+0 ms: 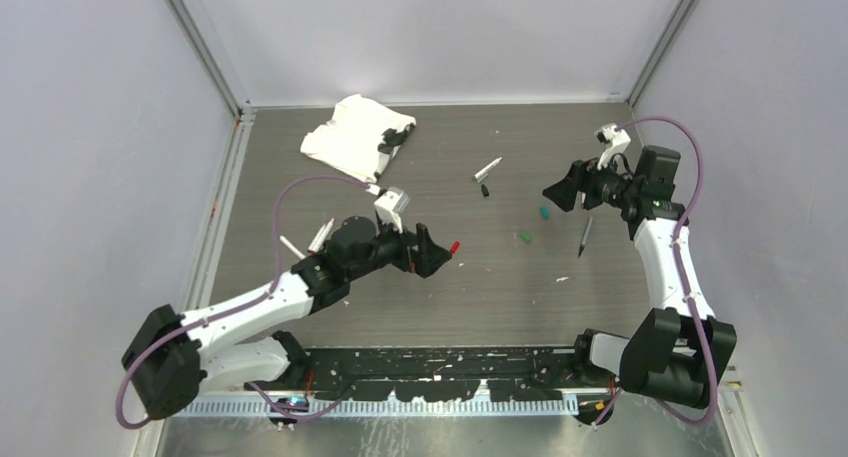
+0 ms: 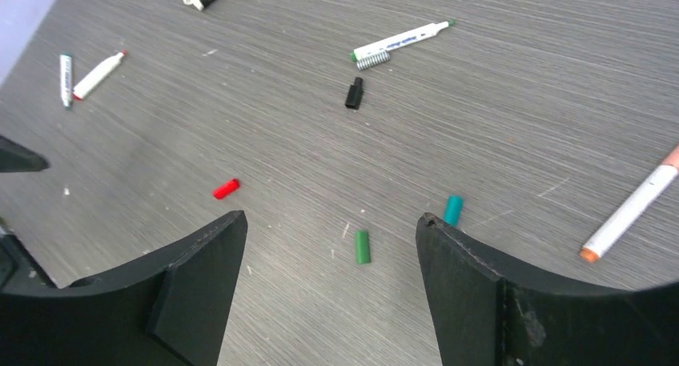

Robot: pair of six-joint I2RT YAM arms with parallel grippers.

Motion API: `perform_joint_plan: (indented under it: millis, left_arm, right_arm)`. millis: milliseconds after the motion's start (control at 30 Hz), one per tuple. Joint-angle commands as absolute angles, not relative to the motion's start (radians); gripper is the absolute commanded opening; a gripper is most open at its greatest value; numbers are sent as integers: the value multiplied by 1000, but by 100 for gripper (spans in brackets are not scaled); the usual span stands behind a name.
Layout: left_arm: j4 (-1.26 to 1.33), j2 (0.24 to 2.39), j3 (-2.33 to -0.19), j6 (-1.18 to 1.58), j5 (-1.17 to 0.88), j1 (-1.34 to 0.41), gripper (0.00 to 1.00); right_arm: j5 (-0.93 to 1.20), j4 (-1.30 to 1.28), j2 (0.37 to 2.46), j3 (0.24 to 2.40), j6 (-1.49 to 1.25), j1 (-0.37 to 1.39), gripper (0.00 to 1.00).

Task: Insert the pens into the pen caps
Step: Place the pen at the corner of the board, then pick up the pen cap from the center of the board.

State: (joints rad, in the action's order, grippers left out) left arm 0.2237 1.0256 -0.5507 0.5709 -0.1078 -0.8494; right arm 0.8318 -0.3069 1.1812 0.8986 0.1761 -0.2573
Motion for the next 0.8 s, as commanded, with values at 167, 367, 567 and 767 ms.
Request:
perform_joint_plan:
  millis: [167,367,567,767]
  left_arm:
    - [40,1397,-988,395,-90,-794,81]
    - [-103,1398,-1057,400,-156,-758,74]
    - [-432,1190,-1138,276,-69,-746,75]
    - [-612,1034,-1103,118,67,-746,76]
  right_arm:
    - [831,-428,1388,1101,17,-256,84]
    - [500,-383,1507,1176,-206,-65,80]
    - [350,-482,1772,1439,-443,82,51]
    - [195,-562,1960,1592,-568,146,39]
